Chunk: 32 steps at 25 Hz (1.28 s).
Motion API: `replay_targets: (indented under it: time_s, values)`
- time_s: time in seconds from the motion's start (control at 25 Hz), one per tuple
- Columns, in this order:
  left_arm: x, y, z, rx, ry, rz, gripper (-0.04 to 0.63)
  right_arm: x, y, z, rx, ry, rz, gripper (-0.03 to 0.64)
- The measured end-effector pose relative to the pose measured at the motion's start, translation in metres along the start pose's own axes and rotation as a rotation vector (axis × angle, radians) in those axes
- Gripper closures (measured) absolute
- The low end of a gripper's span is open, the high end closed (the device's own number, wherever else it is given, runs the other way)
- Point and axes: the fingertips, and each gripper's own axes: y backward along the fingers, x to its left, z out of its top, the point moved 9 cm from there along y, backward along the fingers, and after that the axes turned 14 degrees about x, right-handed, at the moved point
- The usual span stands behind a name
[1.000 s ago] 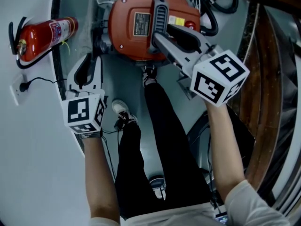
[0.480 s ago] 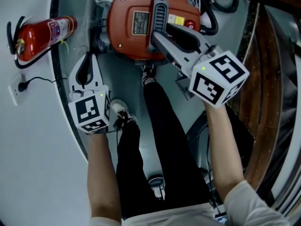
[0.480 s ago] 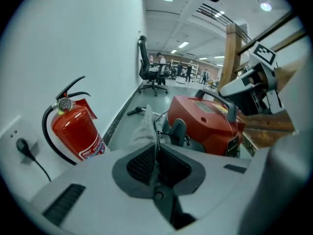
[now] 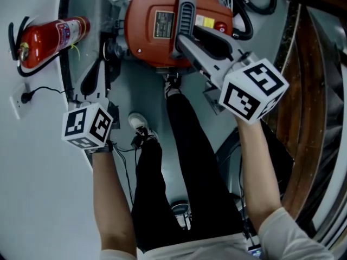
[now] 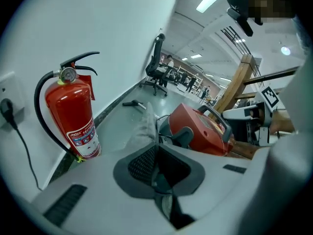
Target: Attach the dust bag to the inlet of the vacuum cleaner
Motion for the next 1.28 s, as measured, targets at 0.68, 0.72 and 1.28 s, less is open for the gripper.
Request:
replay_targets:
  time_s: [0.68,0.72,1.28]
  values:
    - [-0.006,0.0,0.0,0.009,0.046,-0.045,0.584,0.001,-0.001,-0.001,-0.008,-0.001,0.003,0.479]
    - [-0.007,-0.001,0.0,0.01,0.044,-0.048,0.584,0.001,0.0,-0.001,-0.008,-0.001,0.004,0.479]
    - [-0.014,-0.003,0.006,0.054,-0.084,-0.049,0.581,0.001,-0.001,-0.002,-0.015,-0.007,0.007,0.479]
